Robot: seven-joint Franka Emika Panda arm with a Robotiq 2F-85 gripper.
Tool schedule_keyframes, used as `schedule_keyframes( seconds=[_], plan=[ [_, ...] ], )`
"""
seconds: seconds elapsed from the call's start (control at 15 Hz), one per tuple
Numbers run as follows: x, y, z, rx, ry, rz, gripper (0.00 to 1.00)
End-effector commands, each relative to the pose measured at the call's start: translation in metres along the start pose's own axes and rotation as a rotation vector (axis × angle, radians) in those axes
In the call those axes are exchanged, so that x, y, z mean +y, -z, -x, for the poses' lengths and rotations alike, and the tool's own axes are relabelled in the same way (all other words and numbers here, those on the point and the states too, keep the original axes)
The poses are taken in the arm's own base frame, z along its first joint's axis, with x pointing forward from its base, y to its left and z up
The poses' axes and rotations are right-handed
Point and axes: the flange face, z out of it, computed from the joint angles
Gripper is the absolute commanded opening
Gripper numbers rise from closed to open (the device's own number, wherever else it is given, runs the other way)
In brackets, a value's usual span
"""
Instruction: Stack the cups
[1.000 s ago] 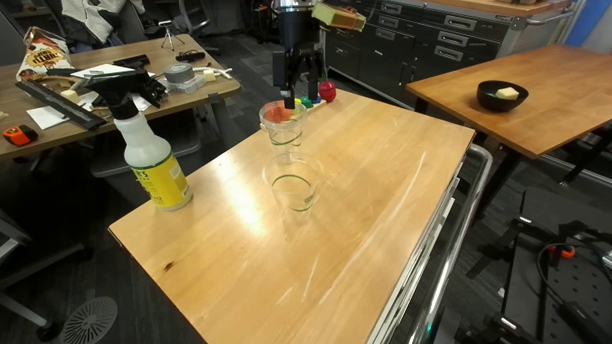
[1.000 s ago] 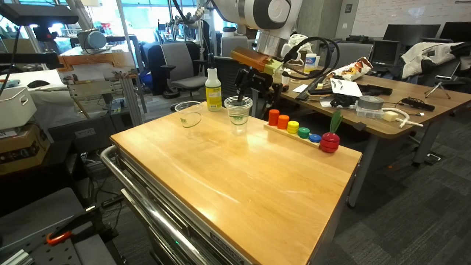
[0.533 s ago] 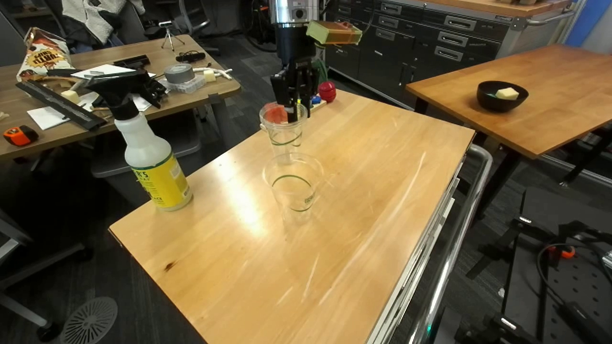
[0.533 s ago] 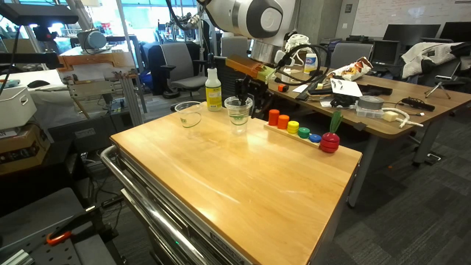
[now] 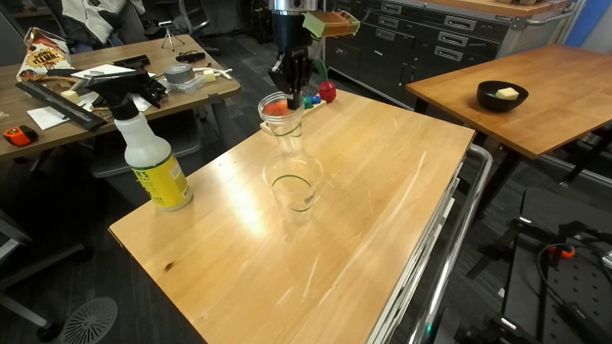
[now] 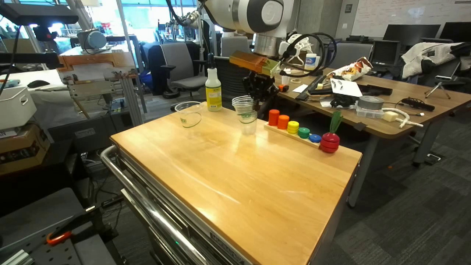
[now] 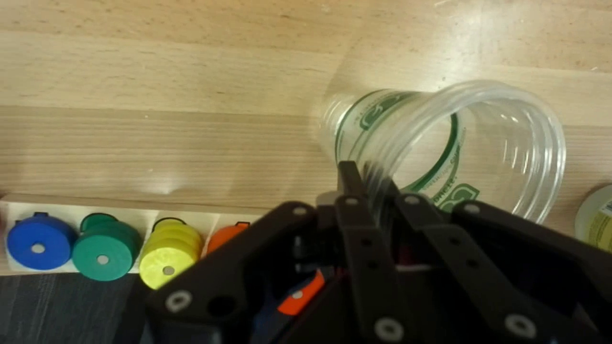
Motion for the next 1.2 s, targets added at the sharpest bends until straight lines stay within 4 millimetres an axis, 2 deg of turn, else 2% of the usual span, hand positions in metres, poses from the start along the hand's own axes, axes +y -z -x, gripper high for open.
schedule_keyframes(
  seconds=[0.0,0.13,0.33,0.53,0.67,0.87,1.13],
  plan=[
    [0.007,0.024,0.011,-0.031,-0.081,0.004,0.02],
    [0.006,0.042,0.018,-0.081,-0.118,-0.032,0.02],
    [-0.002,0.083,0.031,-0.114,-0.121,-0.092,0.02],
    [-0.018,0.124,0.045,-0.103,-0.093,-0.149,0.02],
    [-0.032,0.139,0.055,-0.110,-0.064,-0.173,0.02],
    [-0.054,0.142,0.072,-0.133,0.002,-0.196,0.02],
    [-0.078,0.127,0.092,-0.164,0.079,-0.234,0.02]
  ],
)
